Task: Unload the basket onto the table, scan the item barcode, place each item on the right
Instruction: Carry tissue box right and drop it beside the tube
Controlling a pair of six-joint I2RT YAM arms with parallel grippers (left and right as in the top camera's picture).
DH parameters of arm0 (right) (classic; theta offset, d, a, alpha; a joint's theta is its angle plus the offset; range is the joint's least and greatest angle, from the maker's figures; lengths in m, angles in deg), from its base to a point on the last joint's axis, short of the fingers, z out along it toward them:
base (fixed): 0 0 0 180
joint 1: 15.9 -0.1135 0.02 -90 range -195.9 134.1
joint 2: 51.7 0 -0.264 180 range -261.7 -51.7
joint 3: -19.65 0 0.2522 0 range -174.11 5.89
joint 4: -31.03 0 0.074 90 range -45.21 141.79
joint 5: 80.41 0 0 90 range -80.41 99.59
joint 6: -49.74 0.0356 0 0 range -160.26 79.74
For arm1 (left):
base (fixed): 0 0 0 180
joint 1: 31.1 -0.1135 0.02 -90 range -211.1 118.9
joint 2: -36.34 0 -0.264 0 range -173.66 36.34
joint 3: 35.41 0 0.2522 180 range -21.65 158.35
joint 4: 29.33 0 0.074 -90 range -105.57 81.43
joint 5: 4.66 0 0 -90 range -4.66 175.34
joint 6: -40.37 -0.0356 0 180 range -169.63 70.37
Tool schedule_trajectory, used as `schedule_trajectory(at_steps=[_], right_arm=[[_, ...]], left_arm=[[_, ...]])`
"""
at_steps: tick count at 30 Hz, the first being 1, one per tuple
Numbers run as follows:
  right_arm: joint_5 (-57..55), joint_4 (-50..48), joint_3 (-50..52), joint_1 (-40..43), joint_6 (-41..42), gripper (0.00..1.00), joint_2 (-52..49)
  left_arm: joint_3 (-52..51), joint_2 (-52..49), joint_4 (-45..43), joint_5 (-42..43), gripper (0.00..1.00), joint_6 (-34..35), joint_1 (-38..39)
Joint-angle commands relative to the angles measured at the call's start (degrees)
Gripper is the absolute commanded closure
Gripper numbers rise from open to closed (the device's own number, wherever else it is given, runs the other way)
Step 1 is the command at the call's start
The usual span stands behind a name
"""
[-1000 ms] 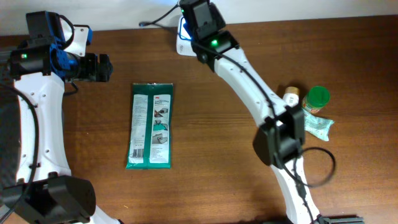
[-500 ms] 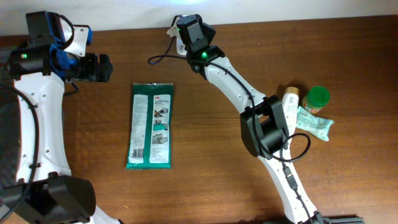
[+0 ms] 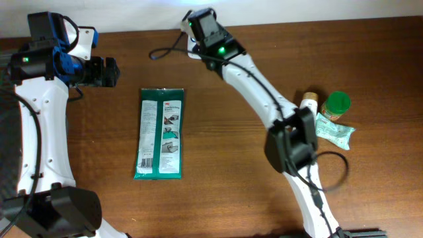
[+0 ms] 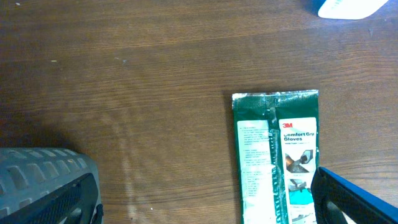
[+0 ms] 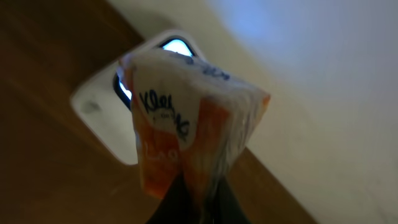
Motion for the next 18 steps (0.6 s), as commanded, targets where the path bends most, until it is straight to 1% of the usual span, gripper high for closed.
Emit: schedule_trajectory(at_steps=[1,3,4,6,7,10,11,13,18], right_arm=[[13.9,10.3,-0.5,2.7,19.9,0.96,10.4],[18.7,18.5,-0.5,4.4,27.7,0.96,13.4],[21.8,24.3,-0.5,5.9,32.0,0.96,15.2],[26.5,32.9,-0.5,8.2,35.4,0.96,17.2],[29.0,38.9,-0.5,10.1,36.5,0.96,18.1],[29.0,50.3,0.2,14.3,38.9,0.96,17.7],[28.9,52.0,1.9,15.7,39.1,0.96,17.2],[29.0,51.6,7.5,18.2,39.3,0.96,16.6],[29.0,43.0,24.0,22.8,39.7,0.96,16.6]], left_arm=[[0.4,1.2,-0.1,0.6,0.01,-0.7,-0.1],[0.4,1.2,-0.1,0.6,0.01,-0.7,-0.1],[0.4,1.2,-0.1,0.6,0.01,-0.7,-0.1],[0.4,1.2,-0.1,0.6,0.01,-0.7,-0.1],[0.4,1.2,-0.1,0.6,0.01,-0.7,-0.1],[0.4,1.2,-0.1,0.6,0.01,-0.7,-0.1],[0.4,1.2,-0.1,0.6,0.01,-0.7,-0.1],[0.4,1.2,-0.1,0.6,0.01,-0.7,-0.1],[0.4,1.2,-0.1,0.6,0.01,-0.7,-0.1]])
